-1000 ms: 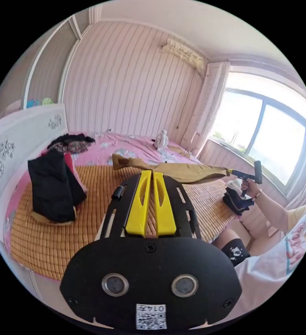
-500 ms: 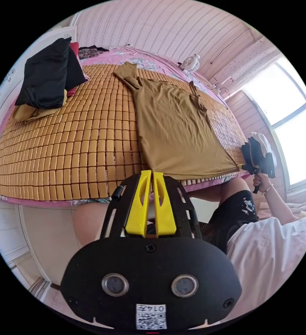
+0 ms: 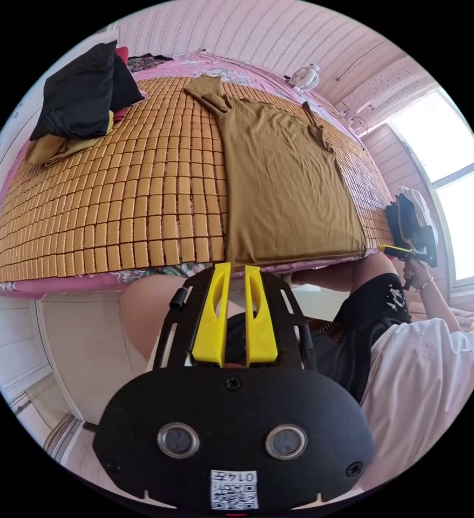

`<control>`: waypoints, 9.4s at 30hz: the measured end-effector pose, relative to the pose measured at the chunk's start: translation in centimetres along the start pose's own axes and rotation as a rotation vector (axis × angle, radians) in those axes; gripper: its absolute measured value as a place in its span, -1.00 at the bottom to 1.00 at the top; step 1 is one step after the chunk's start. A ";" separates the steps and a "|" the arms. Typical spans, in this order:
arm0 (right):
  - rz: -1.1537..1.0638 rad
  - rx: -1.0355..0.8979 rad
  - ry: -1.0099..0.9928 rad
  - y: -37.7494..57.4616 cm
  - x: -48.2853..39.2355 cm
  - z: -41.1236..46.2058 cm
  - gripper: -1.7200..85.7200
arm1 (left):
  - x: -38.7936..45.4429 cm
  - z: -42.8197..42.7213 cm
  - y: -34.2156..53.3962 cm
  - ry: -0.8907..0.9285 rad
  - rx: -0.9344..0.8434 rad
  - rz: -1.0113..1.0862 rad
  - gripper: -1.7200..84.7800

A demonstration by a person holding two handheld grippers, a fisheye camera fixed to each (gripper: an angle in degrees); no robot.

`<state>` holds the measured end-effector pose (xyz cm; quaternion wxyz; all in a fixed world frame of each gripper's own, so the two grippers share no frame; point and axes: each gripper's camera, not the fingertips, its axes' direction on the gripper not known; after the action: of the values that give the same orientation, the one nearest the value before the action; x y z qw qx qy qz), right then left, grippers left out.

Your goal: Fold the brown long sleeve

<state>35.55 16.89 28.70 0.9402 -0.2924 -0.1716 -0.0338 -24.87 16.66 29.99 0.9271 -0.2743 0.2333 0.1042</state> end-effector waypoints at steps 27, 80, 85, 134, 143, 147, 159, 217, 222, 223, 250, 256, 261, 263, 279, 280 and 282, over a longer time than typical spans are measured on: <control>0.286 0.419 -0.004 -39.5 10.6 3.5 -0.77 | 13.0 23.0 -34.2 0.060 0.012 0.425 -0.85; 0.840 0.290 0.324 7.1 14.9 -10.1 -0.80 | 37.5 37.7 -60.7 0.096 -0.107 0.666 -0.83; 0.772 0.324 0.165 8.1 12.9 -8.9 -0.74 | 39.3 40.7 -60.6 0.032 -0.161 0.700 -0.82; 0.922 0.343 0.458 11.1 8.7 -10.0 -0.83 | 40.5 37.4 -63.8 0.098 -0.002 0.532 -0.85; 0.844 0.242 0.448 7.8 8.9 -7.5 -0.86 | 44.6 39.7 -63.0 -0.094 -0.135 0.804 -0.85; 0.834 0.225 0.477 7.2 8.5 -7.6 -0.89 | 45.1 40.4 -65.0 -0.112 -0.107 0.721 -0.87; 0.816 0.267 0.478 6.3 7.6 -7.9 -0.94 | 43.6 35.9 -64.3 -0.006 0.001 0.640 -0.97; -0.521 0.046 0.062 -61.8 -40.9 23.6 -0.72 | 2.6 14.1 -20.8 -0.069 -0.025 -0.008 -0.86; -0.368 0.028 0.194 -64.6 -42.1 27.5 -0.86 | 0.7 13.1 -19.0 -0.007 0.003 -0.040 -0.86; -0.381 0.015 0.179 -64.6 -42.0 27.6 -0.90 | 0.3 12.9 -18.6 0.000 0.010 -0.047 -0.86; -0.960 -0.327 -0.187 -50.2 -37.2 24.8 -0.77 | -14.2 -1.6 -1.0 -0.220 0.158 -0.641 -0.82; -0.894 -0.310 -0.284 -48.8 -38.7 25.9 -0.78 | -15.4 -0.2 -1.9 -0.250 -0.002 -0.563 -0.86; -0.904 -0.252 -0.311 -48.8 -39.9 24.8 -0.79 | -19.3 -5.8 -0.6 -0.408 0.086 -0.590 -0.97; -0.912 -0.239 -0.307 -48.8 -40.3 24.5 -0.79 | -21.7 -7.5 0.3 -0.418 0.139 -0.646 -0.97; -0.966 -0.254 -0.126 -49.0 -45.8 26.7 -0.78 | -26.5 -6.6 3.8 -0.337 0.101 -0.784 -0.83; -0.968 -0.254 -0.121 -48.7 -45.8 26.7 -0.78 | -26.5 -6.8 3.6 -0.330 0.079 -0.770 -0.88; -0.948 -0.244 -0.118 -47.6 -45.5 26.0 -0.78 | -26.7 -7.5 3.2 -0.315 0.068 -0.772 -0.96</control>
<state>-22.83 -9.55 58.74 0.7690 -0.2916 -0.3334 -0.4610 -51.93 13.43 36.07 0.9310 -0.2914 -0.0280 -0.2181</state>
